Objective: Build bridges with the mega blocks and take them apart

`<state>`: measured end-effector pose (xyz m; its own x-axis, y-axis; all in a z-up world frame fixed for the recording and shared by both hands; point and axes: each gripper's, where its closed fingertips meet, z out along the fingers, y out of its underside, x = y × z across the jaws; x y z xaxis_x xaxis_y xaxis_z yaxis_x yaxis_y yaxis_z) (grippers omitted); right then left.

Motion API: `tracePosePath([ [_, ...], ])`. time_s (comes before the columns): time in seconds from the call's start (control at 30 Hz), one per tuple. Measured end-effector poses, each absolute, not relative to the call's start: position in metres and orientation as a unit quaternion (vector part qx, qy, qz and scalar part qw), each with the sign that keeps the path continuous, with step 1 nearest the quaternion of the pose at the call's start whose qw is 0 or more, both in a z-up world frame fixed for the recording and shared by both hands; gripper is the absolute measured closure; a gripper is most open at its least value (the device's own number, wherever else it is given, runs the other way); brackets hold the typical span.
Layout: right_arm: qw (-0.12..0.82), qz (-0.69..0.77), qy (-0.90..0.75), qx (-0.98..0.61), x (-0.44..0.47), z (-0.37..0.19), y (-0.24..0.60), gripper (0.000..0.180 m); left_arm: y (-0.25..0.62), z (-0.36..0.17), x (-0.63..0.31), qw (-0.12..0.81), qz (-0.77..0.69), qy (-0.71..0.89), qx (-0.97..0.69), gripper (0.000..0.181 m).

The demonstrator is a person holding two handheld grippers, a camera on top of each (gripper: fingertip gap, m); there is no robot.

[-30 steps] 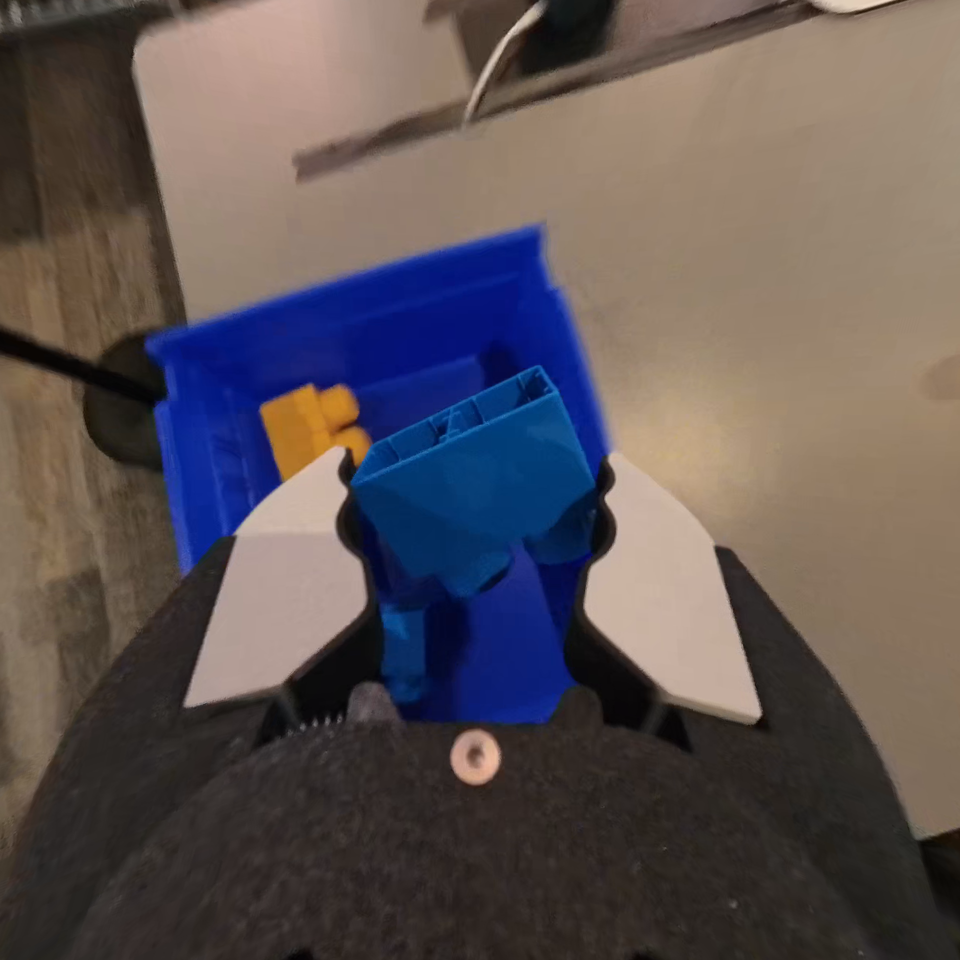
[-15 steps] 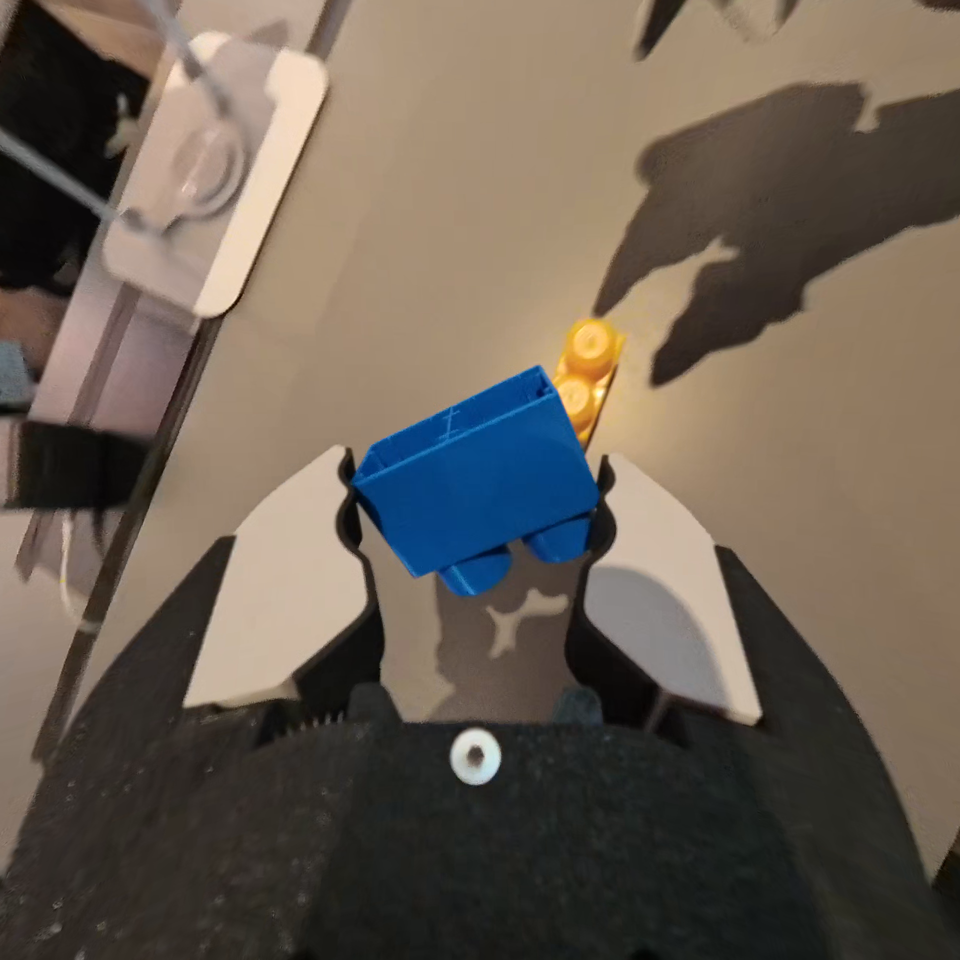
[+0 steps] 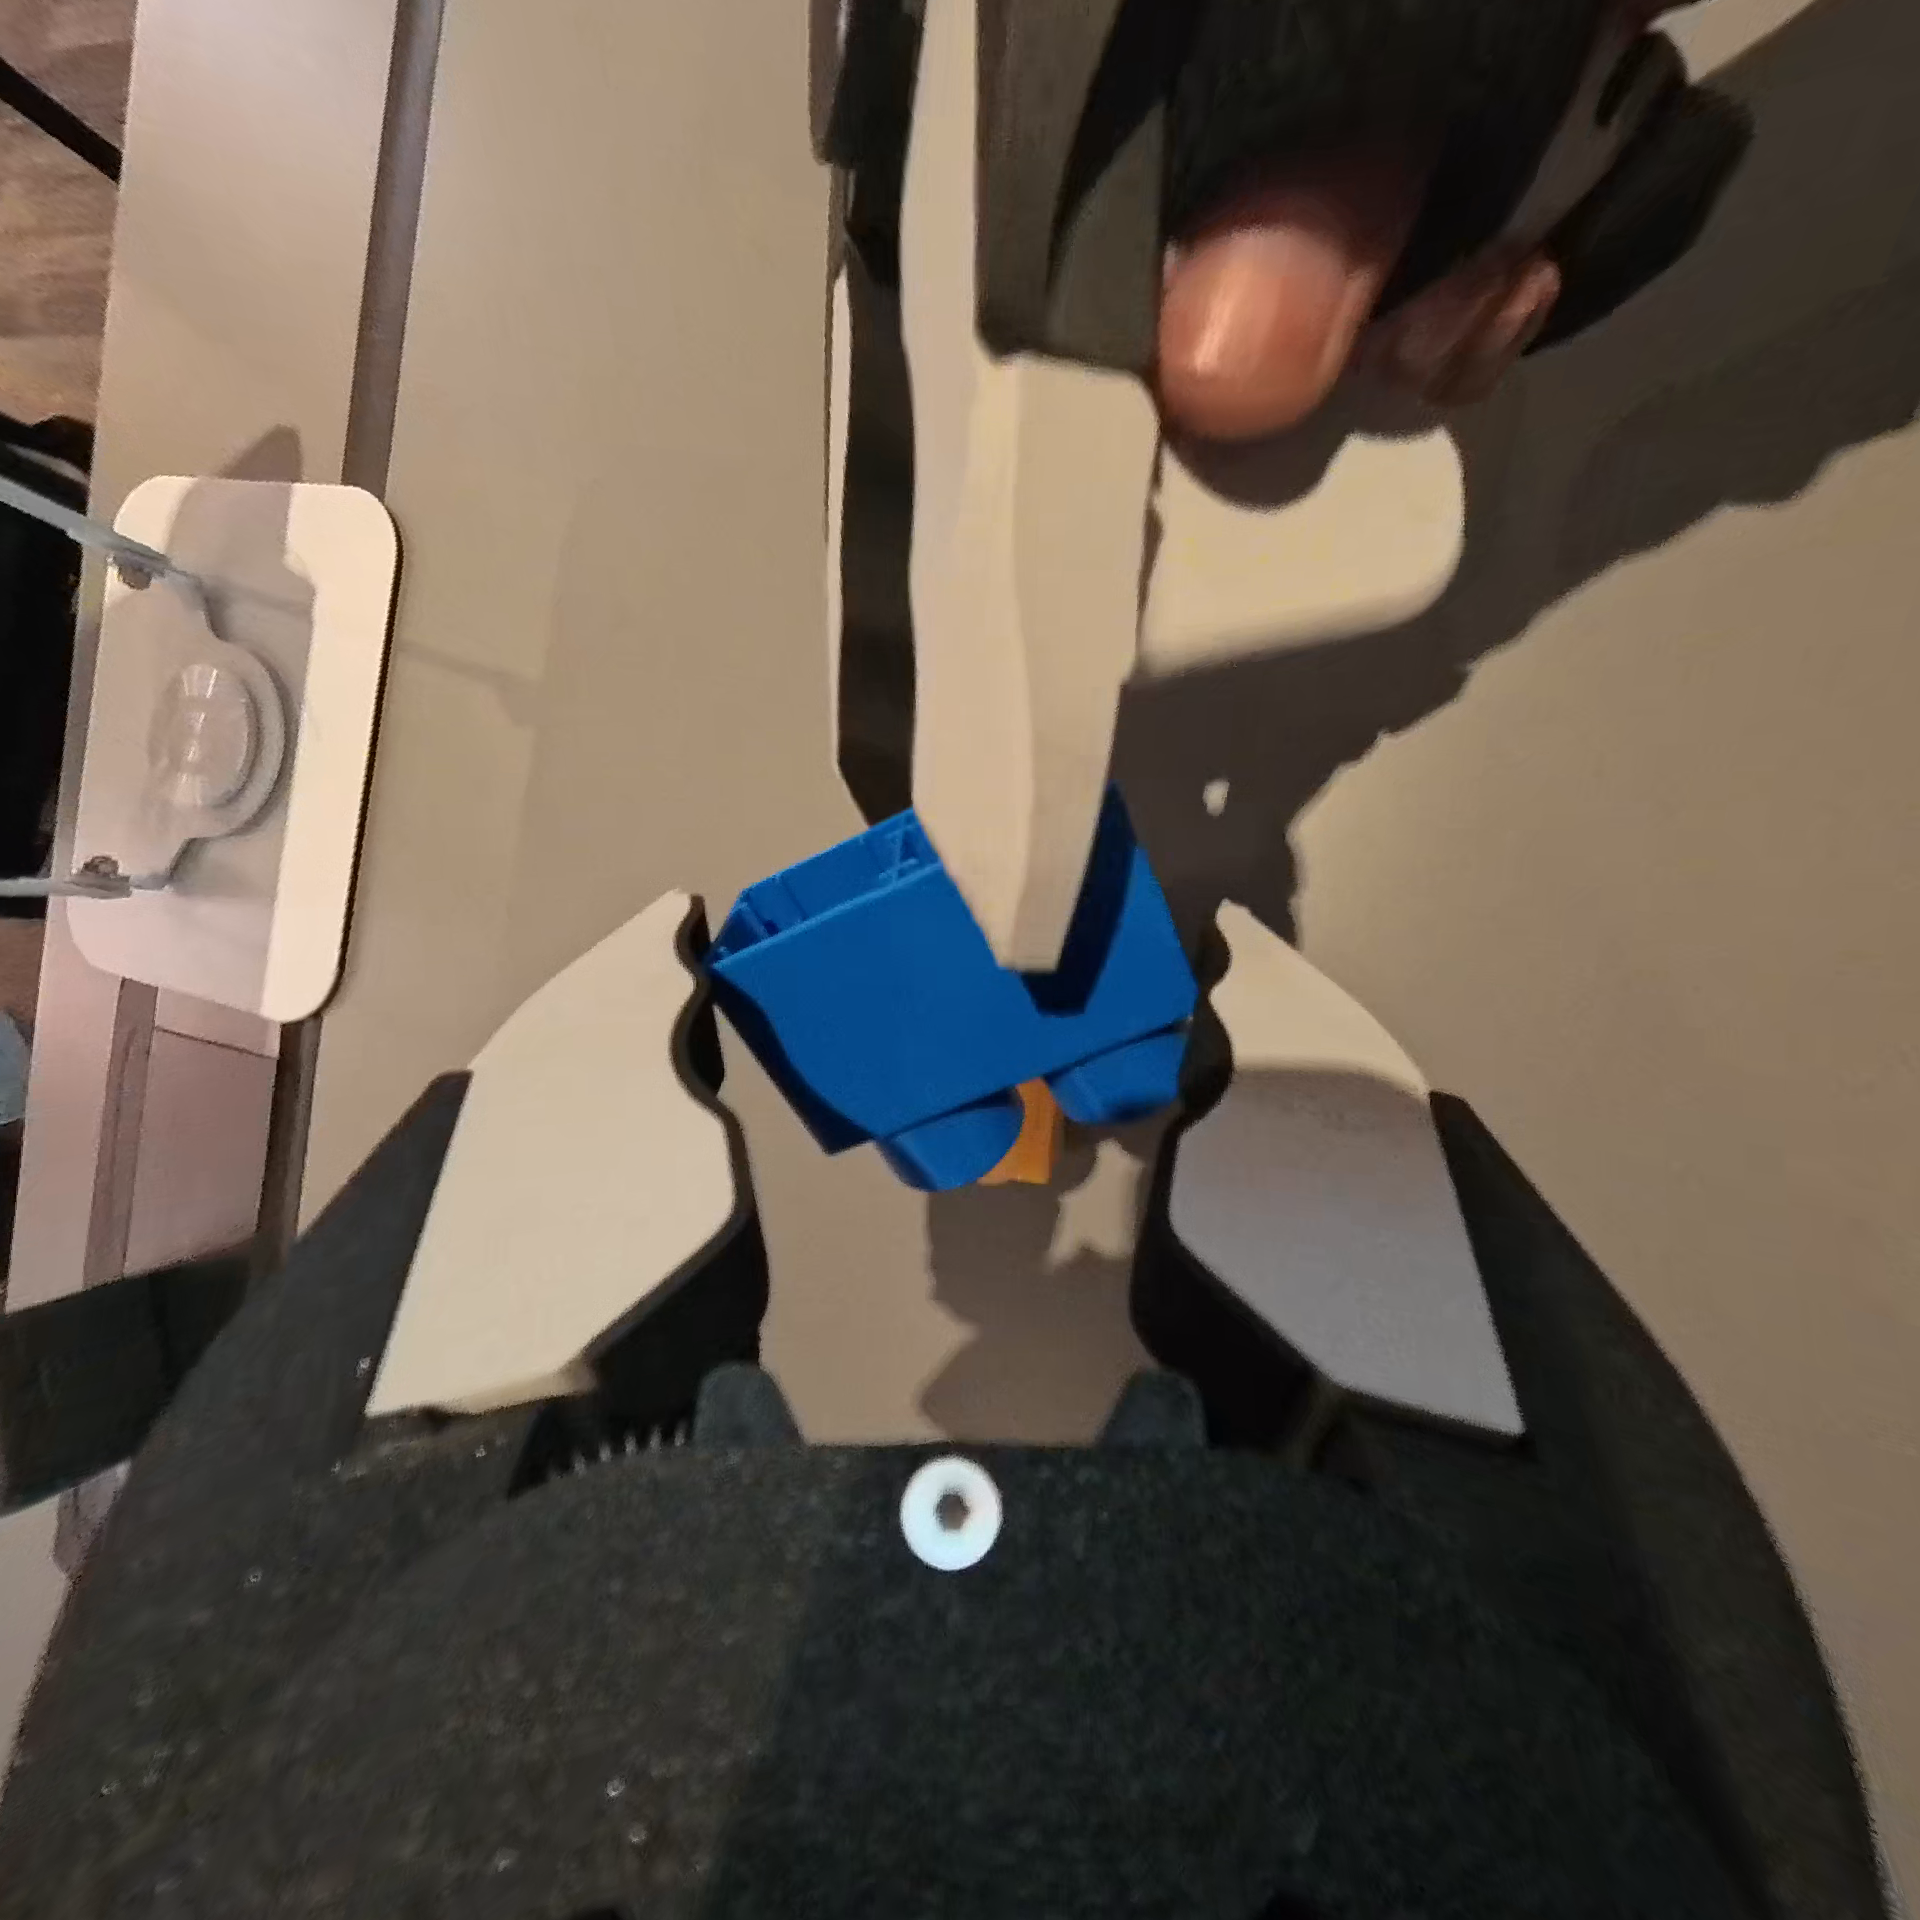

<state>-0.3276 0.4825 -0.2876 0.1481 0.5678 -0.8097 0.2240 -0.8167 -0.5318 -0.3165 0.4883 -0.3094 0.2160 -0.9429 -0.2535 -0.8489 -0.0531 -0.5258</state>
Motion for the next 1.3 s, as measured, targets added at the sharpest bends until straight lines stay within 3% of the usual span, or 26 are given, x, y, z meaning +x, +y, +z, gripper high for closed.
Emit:
tracePosePath([
  [0.07,0.136,0.598,-0.274,-0.741,-0.330,-0.289,0.481,0.138,0.490,-0.309,-0.313,0.300,-0.084,0.620,-0.720,0.093],
  [0.27,0.183,0.647,-0.254,-0.695,-0.322,-0.280,0.496,0.144,0.496,-0.289,-0.319,0.364,-0.171,0.551,-0.731,0.091],
  [0.43,0.276,0.714,-0.207,-0.610,-0.303,-0.261,0.512,0.144,0.501,-0.256,-0.337,0.416,-0.408,0.373,-0.722,0.094],
  [0.6,0.366,0.770,-0.156,-0.498,-0.291,-0.241,0.511,0.145,0.500,-0.239,-0.337,0.398,-0.593,0.236,-0.659,0.103],
  [1.0,0.429,0.802,-0.104,-0.403,-0.292,-0.225,0.504,0.144,0.491,-0.232,-0.308,0.388,-0.652,0.200,-0.619,0.116],
  [1.1,0.434,0.809,-0.098,-0.384,-0.294,-0.219,0.500,0.145,0.490,-0.230,-0.304,0.391,-0.655,0.203,-0.613,0.126],
  [1.17,0.436,0.810,-0.092,-0.382,-0.296,-0.218,0.500,0.145,0.488,-0.226,-0.304,0.400,-0.656,0.210,-0.604,0.144],
  [1.3,0.426,0.813,-0.103,-0.384,-0.294,-0.219,0.497,0.144,0.484,-0.232,-0.302,0.412,-0.607,0.257,-0.630,0.146],
])
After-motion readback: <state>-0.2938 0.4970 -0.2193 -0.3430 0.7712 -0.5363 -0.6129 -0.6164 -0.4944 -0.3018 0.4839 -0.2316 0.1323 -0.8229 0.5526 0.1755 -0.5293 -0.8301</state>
